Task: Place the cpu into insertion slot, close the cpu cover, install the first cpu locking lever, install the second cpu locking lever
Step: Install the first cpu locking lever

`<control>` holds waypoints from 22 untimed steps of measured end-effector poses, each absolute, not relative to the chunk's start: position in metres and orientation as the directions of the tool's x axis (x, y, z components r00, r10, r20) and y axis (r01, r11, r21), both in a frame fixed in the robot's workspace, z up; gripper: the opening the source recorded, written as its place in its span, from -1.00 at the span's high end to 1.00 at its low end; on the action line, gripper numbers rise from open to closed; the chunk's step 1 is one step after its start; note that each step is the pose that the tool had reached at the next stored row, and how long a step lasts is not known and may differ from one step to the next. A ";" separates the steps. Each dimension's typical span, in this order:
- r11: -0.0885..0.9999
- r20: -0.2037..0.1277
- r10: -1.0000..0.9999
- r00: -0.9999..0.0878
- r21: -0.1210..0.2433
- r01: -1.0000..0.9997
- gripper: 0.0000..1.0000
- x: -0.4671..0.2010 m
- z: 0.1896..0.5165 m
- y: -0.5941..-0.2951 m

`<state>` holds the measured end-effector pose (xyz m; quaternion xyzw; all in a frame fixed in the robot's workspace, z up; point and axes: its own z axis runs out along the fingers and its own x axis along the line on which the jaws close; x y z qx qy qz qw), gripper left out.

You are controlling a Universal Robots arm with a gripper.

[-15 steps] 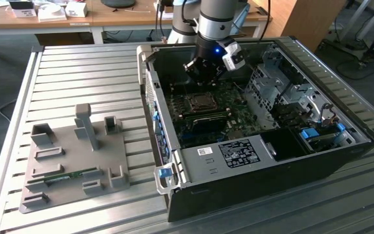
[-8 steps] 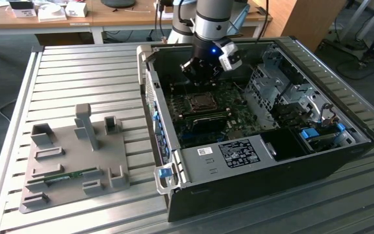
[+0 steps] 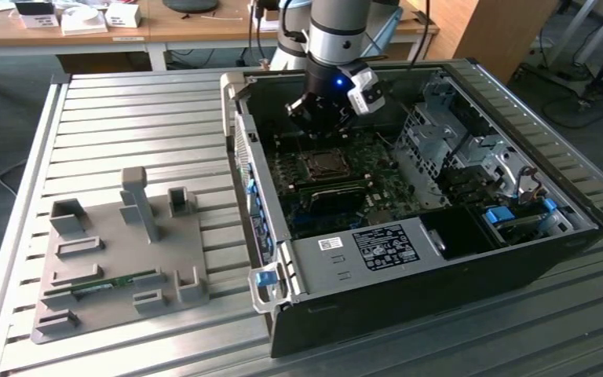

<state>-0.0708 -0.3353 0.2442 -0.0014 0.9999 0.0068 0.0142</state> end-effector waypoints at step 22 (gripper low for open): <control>1.000 -0.029 -0.003 -1.000 0.014 -0.003 0.79 -0.090 0.244 -0.335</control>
